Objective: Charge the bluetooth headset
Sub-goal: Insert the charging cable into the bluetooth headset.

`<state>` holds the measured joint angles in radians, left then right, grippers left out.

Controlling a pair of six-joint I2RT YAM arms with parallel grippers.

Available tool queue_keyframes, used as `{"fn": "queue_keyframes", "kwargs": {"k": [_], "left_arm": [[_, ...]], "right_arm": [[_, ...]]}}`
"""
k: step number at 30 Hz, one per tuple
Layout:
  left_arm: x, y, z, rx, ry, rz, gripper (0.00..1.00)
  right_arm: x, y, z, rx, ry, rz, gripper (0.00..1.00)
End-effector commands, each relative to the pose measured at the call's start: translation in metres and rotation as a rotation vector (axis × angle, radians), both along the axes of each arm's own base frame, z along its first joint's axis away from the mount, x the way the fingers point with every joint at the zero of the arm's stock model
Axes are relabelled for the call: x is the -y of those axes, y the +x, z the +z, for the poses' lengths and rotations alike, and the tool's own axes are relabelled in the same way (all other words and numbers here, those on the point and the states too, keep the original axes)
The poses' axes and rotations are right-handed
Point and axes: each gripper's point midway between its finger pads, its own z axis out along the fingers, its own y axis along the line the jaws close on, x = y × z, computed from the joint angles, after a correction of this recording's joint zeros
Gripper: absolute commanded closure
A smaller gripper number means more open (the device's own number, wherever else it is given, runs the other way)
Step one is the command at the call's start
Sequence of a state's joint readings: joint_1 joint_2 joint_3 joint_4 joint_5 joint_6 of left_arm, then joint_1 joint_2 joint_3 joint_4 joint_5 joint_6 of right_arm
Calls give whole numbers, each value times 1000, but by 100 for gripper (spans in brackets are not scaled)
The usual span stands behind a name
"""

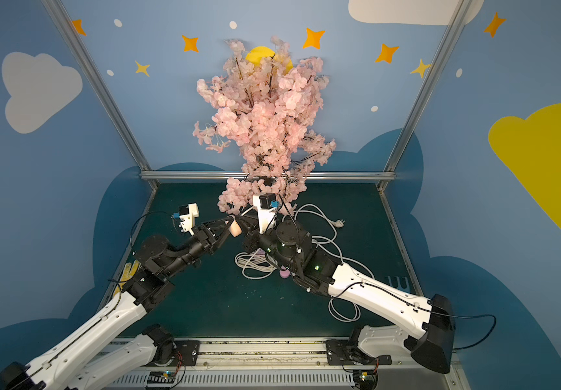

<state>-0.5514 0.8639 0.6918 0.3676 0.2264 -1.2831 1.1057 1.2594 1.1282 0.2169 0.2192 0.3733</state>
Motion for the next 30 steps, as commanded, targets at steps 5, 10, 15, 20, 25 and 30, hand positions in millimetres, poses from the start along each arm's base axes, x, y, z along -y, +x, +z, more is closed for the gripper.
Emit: {"fn": "queue_keyframes", "kwargs": {"k": [5, 10, 15, 20, 25, 30], "left_arm": [[2, -7, 35, 110, -70, -29, 96], [2, -9, 40, 126, -74, -31, 97], [2, -12, 42, 130, -68, -42, 97], [1, -14, 43, 134, -65, -43, 96], [3, -16, 52, 156, -44, -52, 97], [5, -16, 53, 154, -30, -65, 97]], "right_arm": [[-28, -7, -55, -15, -154, 20, 100], [-38, -8, -71, -17, -194, 44, 100], [-44, -10, -75, -10, -193, 77, 100], [-49, -16, -78, -22, -227, 150, 100], [-51, -24, -101, -103, -275, 198, 100], [-48, -33, -123, -197, -276, 229, 100]]}}
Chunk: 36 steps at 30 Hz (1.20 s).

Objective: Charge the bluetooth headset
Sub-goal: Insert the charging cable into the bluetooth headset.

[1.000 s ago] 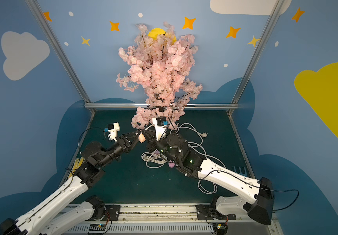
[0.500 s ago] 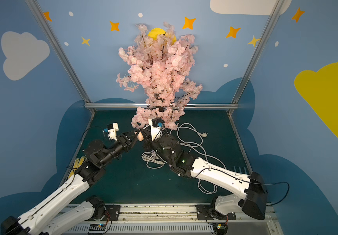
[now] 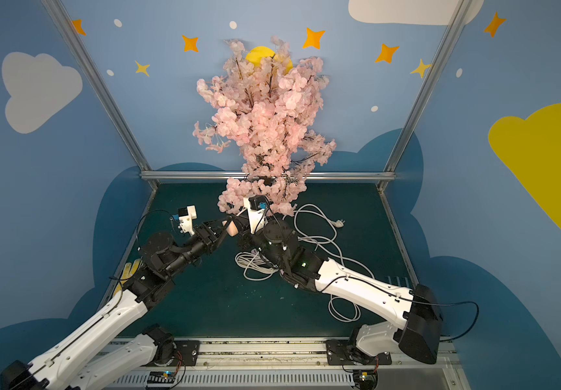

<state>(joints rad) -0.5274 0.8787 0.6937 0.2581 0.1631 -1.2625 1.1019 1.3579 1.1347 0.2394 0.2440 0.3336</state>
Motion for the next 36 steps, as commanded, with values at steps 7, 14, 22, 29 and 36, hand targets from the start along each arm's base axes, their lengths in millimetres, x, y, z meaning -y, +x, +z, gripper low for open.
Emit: {"fn": "queue_keyframes", "kwargs": {"k": [7, 14, 22, 29, 36], "left_arm": [[21, -29, 84, 246, -121, -165, 97], [23, -27, 94, 269, -147, -175, 97], [24, -29, 105, 305, -167, -187, 97], [27, -37, 124, 344, -187, -234, 97], [19, -49, 146, 407, -190, -227, 96]], "right_arm": [[-41, -52, -83, -312, -59, 273, 100], [-58, -53, -88, -417, 9, 294, 100], [-75, -65, -101, -426, -17, 395, 100], [-85, -70, -118, -433, -76, 445, 100], [-84, -76, -144, -442, -151, 458, 100]]}}
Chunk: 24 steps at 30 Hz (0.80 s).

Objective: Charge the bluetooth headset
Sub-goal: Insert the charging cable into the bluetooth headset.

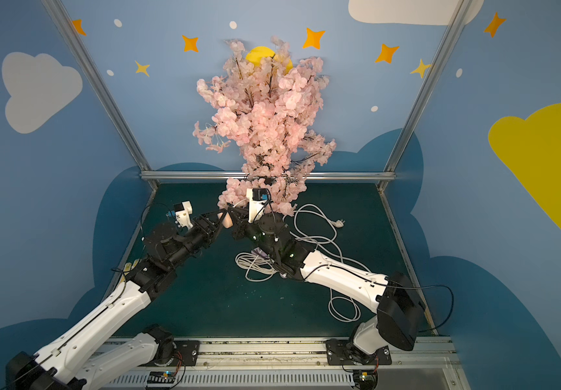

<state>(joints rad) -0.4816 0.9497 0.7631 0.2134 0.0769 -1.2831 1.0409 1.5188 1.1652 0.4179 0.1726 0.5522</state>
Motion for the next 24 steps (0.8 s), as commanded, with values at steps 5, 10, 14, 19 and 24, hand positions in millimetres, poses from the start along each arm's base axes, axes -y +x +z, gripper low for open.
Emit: {"fn": "queue_keyframes", "kwargs": {"k": [5, 10, 14, 19, 24], "left_arm": [[31, -88, 166, 531, -167, -341, 96], [37, -87, 164, 519, -162, -368, 96], [46, -85, 153, 472, -121, -413, 96], [49, -88, 147, 455, -96, -440, 97], [42, -92, 156, 500, -86, -408, 97]], "right_arm": [[-56, -117, -139, -258, -303, 519, 100], [-64, -120, -135, -255, -312, 542, 100], [-67, -119, -135, -302, -383, 550, 100], [-66, -123, -134, -369, -407, 612, 100], [-64, -126, -127, -359, -372, 620, 100]]}}
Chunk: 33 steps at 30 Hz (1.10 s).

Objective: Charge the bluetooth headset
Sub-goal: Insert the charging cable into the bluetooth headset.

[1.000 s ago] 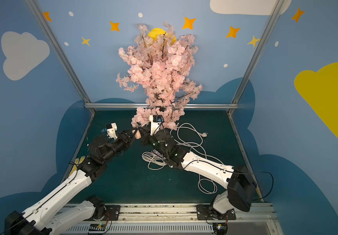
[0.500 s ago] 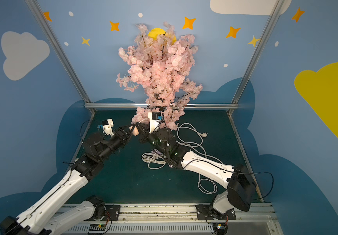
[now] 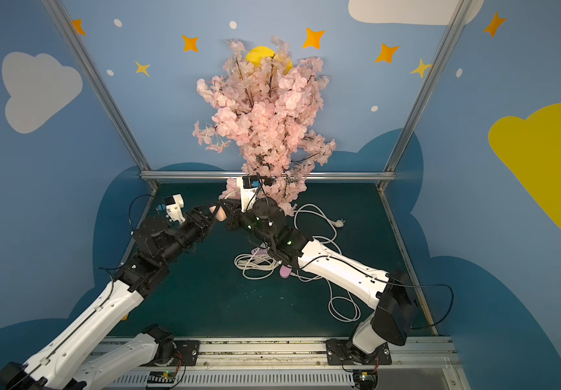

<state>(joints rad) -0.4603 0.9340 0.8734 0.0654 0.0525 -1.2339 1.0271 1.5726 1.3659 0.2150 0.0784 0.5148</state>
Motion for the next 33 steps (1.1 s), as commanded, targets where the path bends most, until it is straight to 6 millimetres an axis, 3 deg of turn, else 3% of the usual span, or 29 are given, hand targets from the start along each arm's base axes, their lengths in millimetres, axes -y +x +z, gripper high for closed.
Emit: {"fn": "queue_keyframes", "kwargs": {"k": [1, 11, 14, 23, 27, 33], "left_arm": [[54, -93, 135, 497, -121, -456, 97], [44, -100, 167, 603, -119, -414, 96], [47, -96, 159, 578, -122, -423, 96], [47, -81, 114, 468, -69, -381, 97], [43, -74, 102, 440, -40, -350, 97], [38, -66, 97, 426, -33, -329, 97]], "right_arm": [[-45, -127, -149, -356, -304, 524, 100], [-51, -141, -147, -326, -193, 528, 100], [-49, -138, -139, -300, -181, 516, 99], [-24, -115, -100, -241, -116, 434, 65], [-11, -110, -94, -251, -96, 404, 58], [3, -119, -100, -298, -99, 412, 57]]}}
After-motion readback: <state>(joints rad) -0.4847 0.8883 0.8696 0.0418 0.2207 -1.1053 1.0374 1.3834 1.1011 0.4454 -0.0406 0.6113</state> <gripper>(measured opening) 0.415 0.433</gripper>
